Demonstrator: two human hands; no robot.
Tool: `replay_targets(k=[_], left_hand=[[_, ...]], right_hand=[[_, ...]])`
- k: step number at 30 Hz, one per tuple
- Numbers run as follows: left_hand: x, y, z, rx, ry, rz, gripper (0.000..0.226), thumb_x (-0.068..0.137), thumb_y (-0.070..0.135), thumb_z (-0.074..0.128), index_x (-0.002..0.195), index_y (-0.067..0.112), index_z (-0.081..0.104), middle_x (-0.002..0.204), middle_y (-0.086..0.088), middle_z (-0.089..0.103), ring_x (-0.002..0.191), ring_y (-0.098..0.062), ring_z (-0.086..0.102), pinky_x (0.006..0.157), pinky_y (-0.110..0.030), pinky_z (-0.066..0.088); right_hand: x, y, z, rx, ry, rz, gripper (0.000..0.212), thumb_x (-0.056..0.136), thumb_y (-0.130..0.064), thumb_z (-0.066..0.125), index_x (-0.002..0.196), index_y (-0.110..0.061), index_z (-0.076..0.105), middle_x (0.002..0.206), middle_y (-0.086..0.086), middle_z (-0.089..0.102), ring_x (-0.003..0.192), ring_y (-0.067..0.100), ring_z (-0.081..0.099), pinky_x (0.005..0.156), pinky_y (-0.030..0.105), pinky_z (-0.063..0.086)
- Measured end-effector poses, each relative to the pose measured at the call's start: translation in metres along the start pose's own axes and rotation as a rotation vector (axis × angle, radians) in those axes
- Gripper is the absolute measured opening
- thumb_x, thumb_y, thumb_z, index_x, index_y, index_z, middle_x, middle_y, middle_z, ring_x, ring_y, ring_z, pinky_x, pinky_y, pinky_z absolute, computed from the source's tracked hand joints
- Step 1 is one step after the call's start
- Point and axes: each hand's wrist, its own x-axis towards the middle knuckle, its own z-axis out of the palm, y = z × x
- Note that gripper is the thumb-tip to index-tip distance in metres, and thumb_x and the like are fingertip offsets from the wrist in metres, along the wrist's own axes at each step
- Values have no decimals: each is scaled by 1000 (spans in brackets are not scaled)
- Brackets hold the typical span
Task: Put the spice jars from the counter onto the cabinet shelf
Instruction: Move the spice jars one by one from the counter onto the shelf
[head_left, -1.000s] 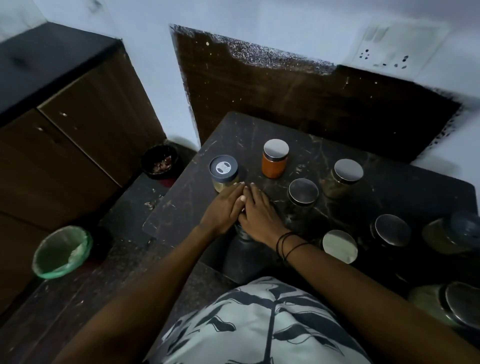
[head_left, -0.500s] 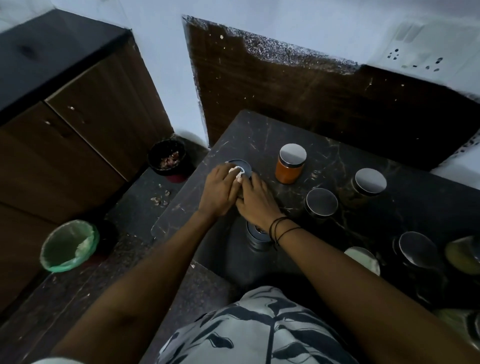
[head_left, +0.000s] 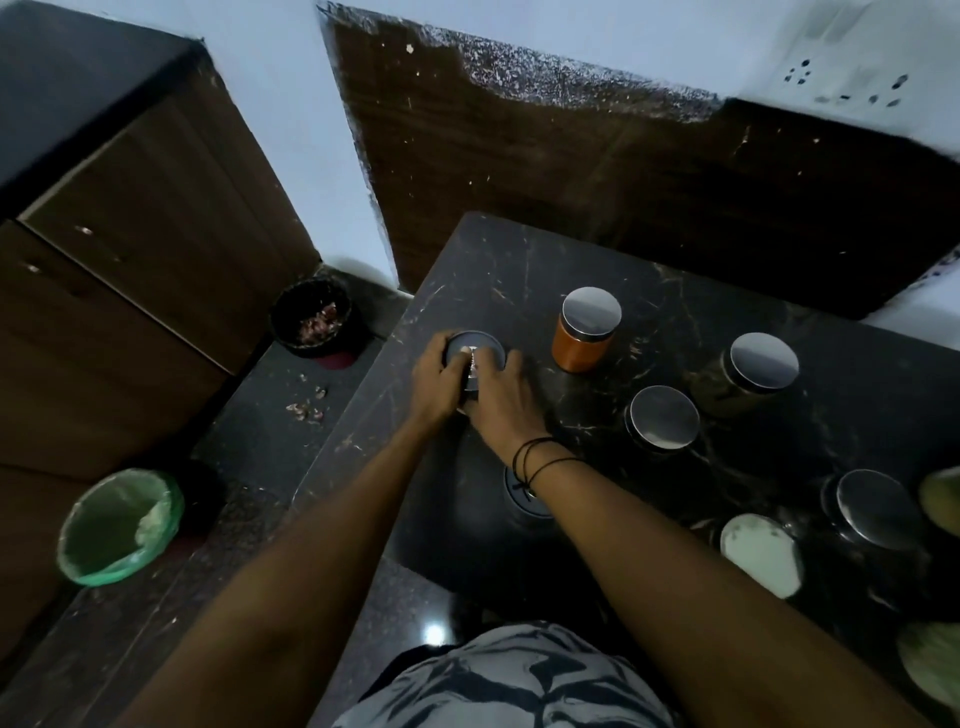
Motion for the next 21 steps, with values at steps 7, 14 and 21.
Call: replay_targets(k=[7, 14, 21], left_hand=[[6, 13, -7, -236, 159, -165, 25, 104, 27, 37, 86, 24, 55, 86, 6, 60, 74, 12, 58, 67, -11, 43], [3, 36, -22, -531, 112, -148, 24, 91, 33, 51, 67, 36, 56, 74, 9, 62, 72, -8, 58, 68, -31, 49], [-12, 74, -15, -761, -255, -184, 76, 82, 52, 69, 135, 1, 49, 126, -29, 62, 109, -41, 64, 93, -56, 54]], right_hand=[[4, 6, -17, 472, 119, -35, 72, 72, -21, 80, 129, -25, 37, 130, 6, 40, 109, 10, 42, 79, 13, 42], [9, 17, -51, 1296, 107, 132, 33, 95, -7, 51, 126, -17, 45, 128, 7, 58, 111, 19, 62, 81, 25, 55], [6, 10, -65, 1717, -79, 197, 40, 101, -32, 37, 119, -7, 62, 109, 13, 71, 100, 26, 67, 82, 35, 56]])
